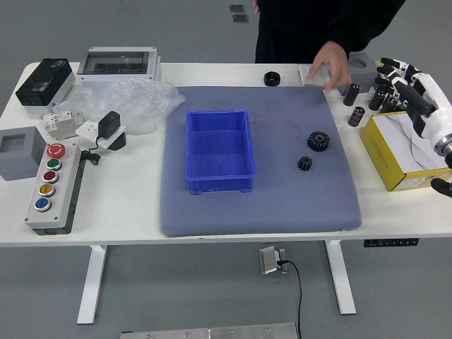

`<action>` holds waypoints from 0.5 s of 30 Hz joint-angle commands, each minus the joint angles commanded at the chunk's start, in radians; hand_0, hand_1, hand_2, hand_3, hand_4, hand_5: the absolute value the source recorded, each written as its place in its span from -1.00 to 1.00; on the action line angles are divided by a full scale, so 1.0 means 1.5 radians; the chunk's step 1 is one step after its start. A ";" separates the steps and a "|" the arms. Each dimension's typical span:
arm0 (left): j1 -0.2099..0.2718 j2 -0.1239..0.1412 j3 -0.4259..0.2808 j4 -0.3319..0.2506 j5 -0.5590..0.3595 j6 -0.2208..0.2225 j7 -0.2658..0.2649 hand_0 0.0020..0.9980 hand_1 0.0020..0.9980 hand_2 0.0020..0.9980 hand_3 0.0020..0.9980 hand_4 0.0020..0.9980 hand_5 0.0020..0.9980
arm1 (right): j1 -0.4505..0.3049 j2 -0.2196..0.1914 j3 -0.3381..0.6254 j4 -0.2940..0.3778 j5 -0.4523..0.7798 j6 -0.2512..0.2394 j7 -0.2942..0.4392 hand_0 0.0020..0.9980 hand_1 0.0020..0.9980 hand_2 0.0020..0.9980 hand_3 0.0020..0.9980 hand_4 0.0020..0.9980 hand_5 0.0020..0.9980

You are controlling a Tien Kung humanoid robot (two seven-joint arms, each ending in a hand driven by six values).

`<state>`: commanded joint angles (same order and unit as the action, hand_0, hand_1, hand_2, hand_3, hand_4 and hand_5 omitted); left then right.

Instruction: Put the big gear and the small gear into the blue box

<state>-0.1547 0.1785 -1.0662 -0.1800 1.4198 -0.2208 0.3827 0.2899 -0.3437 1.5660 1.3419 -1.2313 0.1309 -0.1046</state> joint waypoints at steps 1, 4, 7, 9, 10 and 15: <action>0.000 0.000 0.000 0.000 0.000 0.000 0.000 0.67 0.59 0.60 0.55 0.35 -0.27 | 0.000 0.000 -0.002 0.000 -0.005 0.000 0.000 0.78 0.62 0.69 0.64 0.17 -0.01; 0.000 0.000 0.000 0.000 0.000 0.000 0.000 0.67 0.59 0.60 0.55 0.35 -0.27 | 0.001 -0.002 -0.008 -0.001 -0.023 -0.002 -0.002 0.78 0.62 0.69 0.64 0.17 -0.01; 0.001 0.000 0.000 0.000 0.001 0.000 0.000 0.67 0.59 0.60 0.55 0.35 -0.27 | 0.005 -0.005 -0.018 0.000 -0.057 -0.005 -0.008 0.72 0.51 0.60 0.47 0.15 -0.31; 0.000 0.000 0.000 0.000 0.001 0.000 0.000 0.67 0.59 0.60 0.55 0.35 -0.27 | 0.009 -0.009 -0.029 0.002 -0.088 -0.012 -0.015 0.72 0.51 0.60 0.47 0.15 -0.31; 0.000 0.000 0.000 0.000 0.002 0.000 0.000 0.67 0.59 0.60 0.55 0.35 -0.27 | 0.011 -0.011 -0.034 0.005 -0.105 -0.015 -0.020 0.72 0.51 0.60 0.47 0.15 -0.31; 0.000 0.000 -0.001 0.000 0.003 0.000 0.000 0.67 0.59 0.60 0.54 0.35 -0.27 | 0.022 -0.019 -0.060 0.017 -0.200 -0.027 -0.045 0.69 0.48 0.58 0.47 0.14 -0.38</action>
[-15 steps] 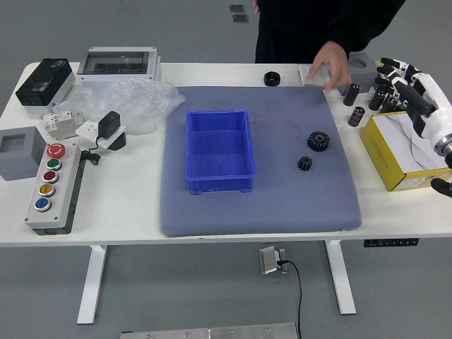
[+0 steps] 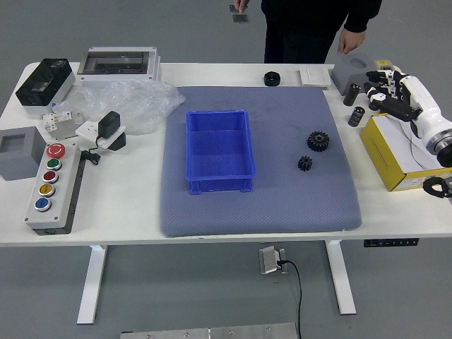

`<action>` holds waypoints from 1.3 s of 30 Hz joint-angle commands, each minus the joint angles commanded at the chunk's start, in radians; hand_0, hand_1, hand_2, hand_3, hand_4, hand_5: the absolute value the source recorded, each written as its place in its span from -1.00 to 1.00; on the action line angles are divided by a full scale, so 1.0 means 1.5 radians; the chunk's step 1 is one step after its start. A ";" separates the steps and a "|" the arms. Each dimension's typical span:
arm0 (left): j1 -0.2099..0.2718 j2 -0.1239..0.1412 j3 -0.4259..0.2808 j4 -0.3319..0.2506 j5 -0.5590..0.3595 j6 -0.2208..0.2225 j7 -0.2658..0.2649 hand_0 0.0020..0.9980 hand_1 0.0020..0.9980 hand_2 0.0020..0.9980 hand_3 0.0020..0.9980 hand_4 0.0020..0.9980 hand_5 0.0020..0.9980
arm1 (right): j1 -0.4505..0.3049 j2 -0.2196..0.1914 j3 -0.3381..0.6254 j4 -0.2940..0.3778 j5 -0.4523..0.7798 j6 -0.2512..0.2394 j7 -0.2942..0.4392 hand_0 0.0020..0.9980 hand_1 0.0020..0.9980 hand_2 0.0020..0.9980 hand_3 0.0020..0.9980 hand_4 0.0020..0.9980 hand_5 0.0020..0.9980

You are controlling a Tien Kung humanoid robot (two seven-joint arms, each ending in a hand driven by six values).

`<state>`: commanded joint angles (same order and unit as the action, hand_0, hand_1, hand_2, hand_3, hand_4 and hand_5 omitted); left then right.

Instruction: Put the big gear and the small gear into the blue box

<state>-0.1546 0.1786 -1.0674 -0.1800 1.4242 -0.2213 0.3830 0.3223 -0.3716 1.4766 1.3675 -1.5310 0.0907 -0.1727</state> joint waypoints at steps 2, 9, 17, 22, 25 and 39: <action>0.000 0.000 0.001 0.000 -0.001 0.000 0.000 0.67 0.59 0.60 0.54 0.35 -0.27 | 0.006 -0.001 -0.012 0.003 -0.043 -0.002 -0.009 0.69 0.48 0.58 0.47 0.14 -0.38; 0.000 0.000 0.002 0.000 -0.001 0.000 0.000 0.67 0.59 0.60 0.54 0.35 -0.27 | 0.034 0.001 -0.069 0.007 -0.201 -0.002 -0.036 0.69 0.48 0.59 0.47 0.15 -0.42; 0.002 0.000 0.003 0.000 -0.003 0.000 0.000 0.67 0.59 0.60 0.54 0.35 -0.27 | 0.071 0.018 -0.144 -0.021 -0.366 0.005 -0.048 0.70 0.50 0.61 0.50 0.15 -0.45; 0.001 -0.001 0.003 0.000 -0.003 0.000 0.000 0.67 0.59 0.60 0.54 0.35 -0.27 | 0.098 0.028 -0.185 -0.059 -0.441 0.016 -0.046 0.70 0.53 0.71 0.58 0.16 -0.48; 0.001 -0.001 0.003 0.000 -0.004 0.000 0.000 0.67 0.59 0.60 0.54 0.35 -0.27 | 0.115 0.033 -0.207 -0.088 -0.465 0.024 -0.045 0.70 0.53 0.71 0.58 0.16 -0.48; 0.003 -0.002 0.000 0.000 0.000 0.000 0.001 0.67 0.59 0.59 0.53 0.34 -0.28 | 0.179 0.046 -0.278 -0.197 -0.466 0.029 -0.030 0.72 0.55 0.75 0.60 0.18 -0.51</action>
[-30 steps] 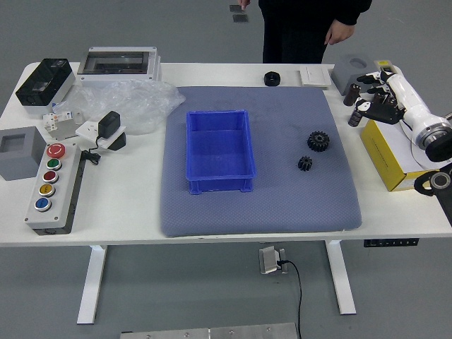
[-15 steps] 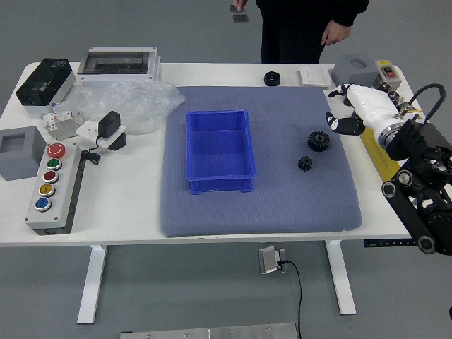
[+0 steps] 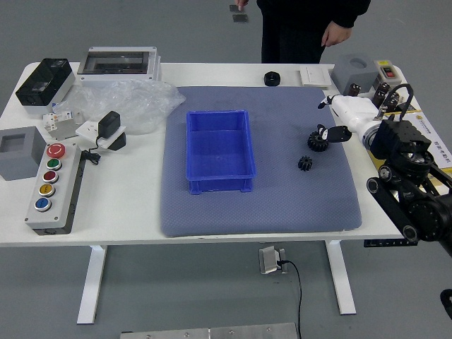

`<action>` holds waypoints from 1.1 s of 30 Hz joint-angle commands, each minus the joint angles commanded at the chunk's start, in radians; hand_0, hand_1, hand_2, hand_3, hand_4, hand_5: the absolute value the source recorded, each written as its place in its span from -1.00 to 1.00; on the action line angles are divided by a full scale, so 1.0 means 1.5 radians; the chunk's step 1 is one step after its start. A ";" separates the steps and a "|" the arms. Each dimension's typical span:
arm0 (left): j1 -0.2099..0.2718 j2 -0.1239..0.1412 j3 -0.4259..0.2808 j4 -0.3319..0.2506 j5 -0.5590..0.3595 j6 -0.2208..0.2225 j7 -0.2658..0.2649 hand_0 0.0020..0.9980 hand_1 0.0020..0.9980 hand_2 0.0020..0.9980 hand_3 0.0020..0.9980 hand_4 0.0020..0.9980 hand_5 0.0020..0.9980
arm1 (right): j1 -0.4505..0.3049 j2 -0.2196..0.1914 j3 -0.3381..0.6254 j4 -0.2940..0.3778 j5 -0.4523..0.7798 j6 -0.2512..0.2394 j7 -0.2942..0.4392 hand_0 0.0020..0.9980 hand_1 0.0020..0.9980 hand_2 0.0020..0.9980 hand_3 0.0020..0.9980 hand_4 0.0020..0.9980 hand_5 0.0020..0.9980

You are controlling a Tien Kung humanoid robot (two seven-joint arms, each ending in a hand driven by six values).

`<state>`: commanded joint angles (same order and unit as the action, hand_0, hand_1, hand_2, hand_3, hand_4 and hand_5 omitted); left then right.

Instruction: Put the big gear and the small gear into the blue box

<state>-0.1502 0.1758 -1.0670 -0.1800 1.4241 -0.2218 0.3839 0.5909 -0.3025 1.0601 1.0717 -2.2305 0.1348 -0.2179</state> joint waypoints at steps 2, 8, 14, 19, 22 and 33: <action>0.000 0.000 0.000 0.000 0.000 0.000 0.000 0.67 0.59 0.59 0.53 0.34 -0.28 | 0.008 0.001 -0.009 -0.015 0.004 0.001 0.002 0.72 0.56 0.76 0.62 0.19 -0.53; 0.000 -0.001 0.002 0.000 -0.001 0.000 0.000 0.67 0.59 0.59 0.53 0.34 -0.28 | 0.036 0.005 -0.046 -0.068 0.019 0.007 0.007 0.72 0.56 0.76 0.67 0.21 -0.56; -0.001 -0.001 0.002 0.000 0.001 -0.001 0.000 0.67 0.59 0.59 0.53 0.34 -0.29 | 0.062 0.016 -0.075 -0.134 0.026 0.024 0.010 0.74 0.58 0.78 0.76 0.24 -0.56; 0.000 -0.002 0.002 0.000 0.002 -0.002 0.001 0.67 0.59 0.59 0.53 0.34 -0.29 | 0.077 0.029 -0.083 -0.178 0.023 0.041 0.008 0.73 0.56 0.77 0.82 0.28 -0.59; 0.000 -0.002 0.001 0.000 0.004 -0.002 0.001 0.67 0.59 0.59 0.53 0.34 -0.29 | 0.086 0.036 -0.084 -0.198 0.018 0.052 0.006 0.73 0.56 0.77 0.82 0.28 -0.59; 0.001 -0.001 0.001 0.000 0.007 -0.002 0.001 0.67 0.59 0.58 0.53 0.34 -0.28 | 0.101 0.048 -0.087 -0.218 0.008 0.070 0.000 0.73 0.56 0.79 0.89 0.37 -0.59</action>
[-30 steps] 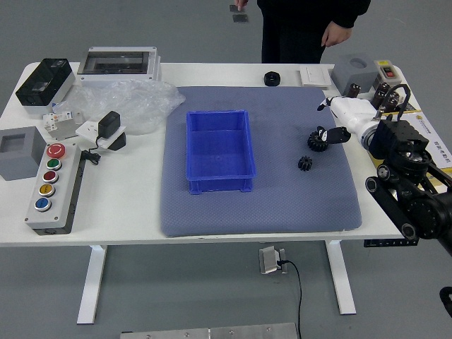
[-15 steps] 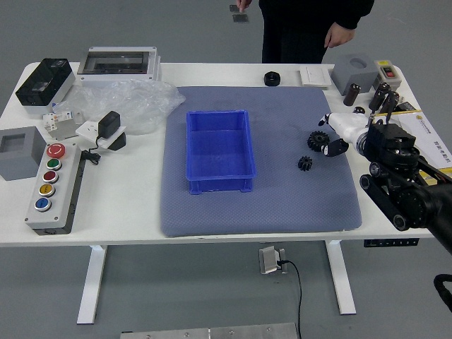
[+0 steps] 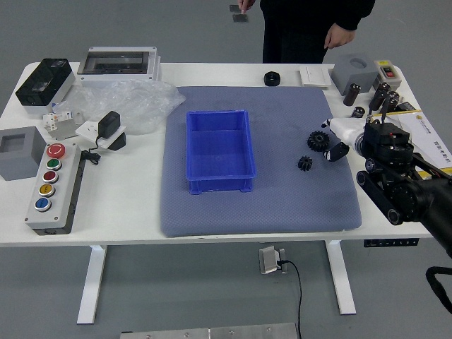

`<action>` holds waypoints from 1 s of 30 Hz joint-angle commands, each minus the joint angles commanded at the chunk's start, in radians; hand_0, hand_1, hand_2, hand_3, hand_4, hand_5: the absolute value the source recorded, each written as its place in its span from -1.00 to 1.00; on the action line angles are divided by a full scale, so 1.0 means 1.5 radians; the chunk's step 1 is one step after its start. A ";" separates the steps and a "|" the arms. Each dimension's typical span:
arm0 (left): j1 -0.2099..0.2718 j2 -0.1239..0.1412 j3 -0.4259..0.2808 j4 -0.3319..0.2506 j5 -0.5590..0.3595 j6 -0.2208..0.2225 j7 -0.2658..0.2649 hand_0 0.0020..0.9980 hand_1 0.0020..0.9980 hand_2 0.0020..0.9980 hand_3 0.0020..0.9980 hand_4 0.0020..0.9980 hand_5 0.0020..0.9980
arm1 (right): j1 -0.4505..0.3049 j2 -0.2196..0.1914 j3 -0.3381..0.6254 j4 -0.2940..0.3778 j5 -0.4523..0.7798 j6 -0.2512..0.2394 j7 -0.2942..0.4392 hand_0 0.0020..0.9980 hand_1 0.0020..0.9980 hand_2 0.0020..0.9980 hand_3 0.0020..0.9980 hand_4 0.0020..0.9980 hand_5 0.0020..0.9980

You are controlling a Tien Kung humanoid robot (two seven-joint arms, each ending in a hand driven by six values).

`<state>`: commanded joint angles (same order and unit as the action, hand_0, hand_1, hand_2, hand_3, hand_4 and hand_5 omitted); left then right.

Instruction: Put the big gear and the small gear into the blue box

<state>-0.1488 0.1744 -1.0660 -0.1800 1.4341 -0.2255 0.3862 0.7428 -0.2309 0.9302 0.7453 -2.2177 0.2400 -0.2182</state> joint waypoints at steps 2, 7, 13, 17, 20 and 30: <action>0.000 0.000 0.000 0.000 0.000 0.000 0.000 0.67 0.59 0.58 0.53 0.34 -0.28 | 0.004 0.003 -0.003 -0.002 -0.001 0.003 -0.001 0.73 0.56 0.79 0.89 0.37 -0.59; -0.001 0.001 0.000 0.000 0.001 0.000 0.000 0.67 0.59 0.58 0.53 0.34 -0.28 | 0.016 0.009 -0.010 -0.004 -0.003 0.011 -0.005 0.73 0.56 0.77 0.89 0.35 -0.60; -0.001 0.000 0.000 0.000 0.000 0.000 0.001 0.67 0.59 0.58 0.53 0.34 -0.28 | 0.026 0.016 -0.016 -0.009 -0.005 0.014 -0.008 0.73 0.54 0.74 0.86 0.36 -0.60; -0.002 0.000 0.000 0.000 0.000 0.000 0.001 0.67 0.59 0.58 0.53 0.34 -0.28 | 0.032 0.021 -0.019 -0.020 -0.005 0.015 -0.007 0.73 0.53 0.71 0.82 0.40 -0.58; -0.002 0.000 0.000 0.000 0.000 0.000 0.000 0.67 0.59 0.58 0.53 0.34 -0.28 | 0.035 0.025 -0.021 -0.028 -0.005 0.015 -0.006 0.73 0.53 0.71 0.82 0.40 -0.58; -0.004 -0.002 0.001 0.000 -0.001 0.000 0.000 0.67 0.59 0.57 0.53 0.34 -0.28 | 0.043 0.036 -0.025 -0.057 -0.005 0.009 -0.003 0.70 0.49 0.66 0.75 0.44 -0.53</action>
<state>-0.1554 0.1713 -1.0644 -0.1800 1.4329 -0.2256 0.3866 0.8070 -0.1763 0.8928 0.6604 -2.2259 0.2535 -0.2225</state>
